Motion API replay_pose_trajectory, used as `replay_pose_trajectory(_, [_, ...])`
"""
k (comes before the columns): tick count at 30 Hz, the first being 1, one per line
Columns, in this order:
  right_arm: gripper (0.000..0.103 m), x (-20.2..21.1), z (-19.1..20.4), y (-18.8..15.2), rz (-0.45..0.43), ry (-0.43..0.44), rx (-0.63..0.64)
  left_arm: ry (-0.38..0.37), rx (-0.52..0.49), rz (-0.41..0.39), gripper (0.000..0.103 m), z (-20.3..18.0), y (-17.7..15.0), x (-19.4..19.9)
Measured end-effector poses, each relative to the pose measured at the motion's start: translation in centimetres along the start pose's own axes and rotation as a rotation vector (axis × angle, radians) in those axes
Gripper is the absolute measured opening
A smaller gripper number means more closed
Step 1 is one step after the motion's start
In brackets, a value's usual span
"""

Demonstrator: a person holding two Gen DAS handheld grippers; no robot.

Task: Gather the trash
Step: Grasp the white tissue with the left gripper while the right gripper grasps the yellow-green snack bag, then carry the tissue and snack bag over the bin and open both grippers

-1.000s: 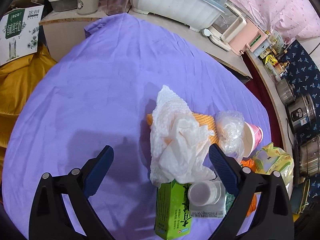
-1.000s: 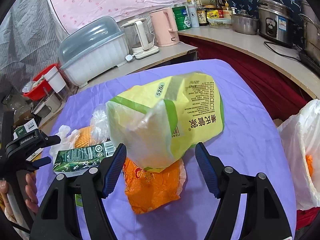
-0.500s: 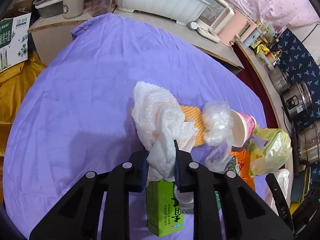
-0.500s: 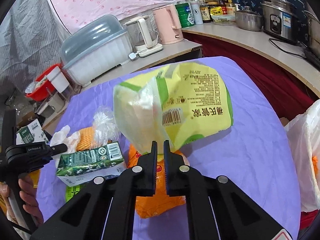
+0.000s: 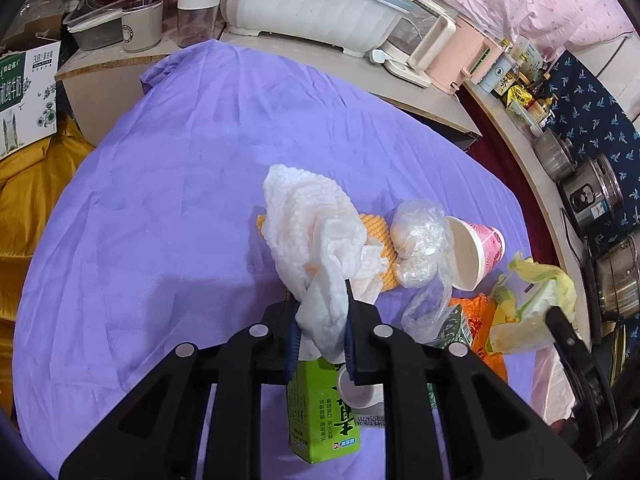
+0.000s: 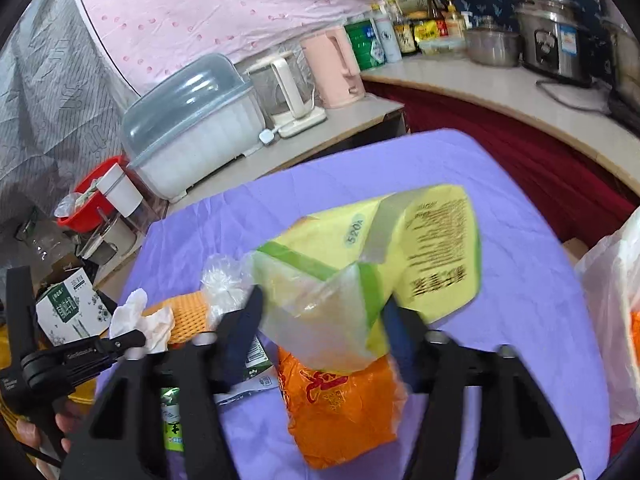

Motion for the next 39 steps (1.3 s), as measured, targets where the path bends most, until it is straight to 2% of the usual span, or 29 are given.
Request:
replay_pose_trajectory(1, [0.028,-0.5,-0.4,-0.1,0.012,0.014,-0.023,0.0,-0.003,0.002,0.016,-0.1,0.0,-0.1])
replay_pose_trajectory(4, [0.023,-0.9,-0.8,-0.1,0.016,0.024,-0.046,0.003,-0.011,0.005,0.015,-0.2,-0.1,-0.2])
replay_pose_trajectory(12, [0.021,1.7,-0.2,0.0,-0.024,0.027,-0.017,-0.01,-0.034,-0.038,0.013,-1.1,-0.1,1.7])
replay_pose_trajectory(18, [0.021,5.5,-0.5,0.3,-0.081,0.044,-0.016,-0.03,-0.058,-0.12,0.013,-2.7,-0.3,5.9])
replay_pose_trajectory(27, [0.021,11.8,-2.0,0.7,-0.165,0.064,-0.022,-0.107,-0.102,-0.228,0.013,-6.3,-1.4,13.3])
replay_pose_trajectory(32, [0.021,14.6,-3.4,-0.2,-0.19,0.056,-0.02,-0.139,-0.128,-0.201,0.013,-8.0,-3.5,14.2])
replay_pose_trajectory(39, [0.021,15.9,-5.9,-2.5,-0.162,0.047,-0.039,-0.119,-0.171,-0.063,0.015,-9.7,-8.6,10.0])
Point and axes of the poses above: each gripper's, at about its wrist camera, not at the fingertips, and x roughly against the way its jaws point, z to its left, y to its top, the point moved 1 cm from there along -x, roughly the way its jaws point, and after that the axes turned 2 degrees about z, right-handed, at the moved point
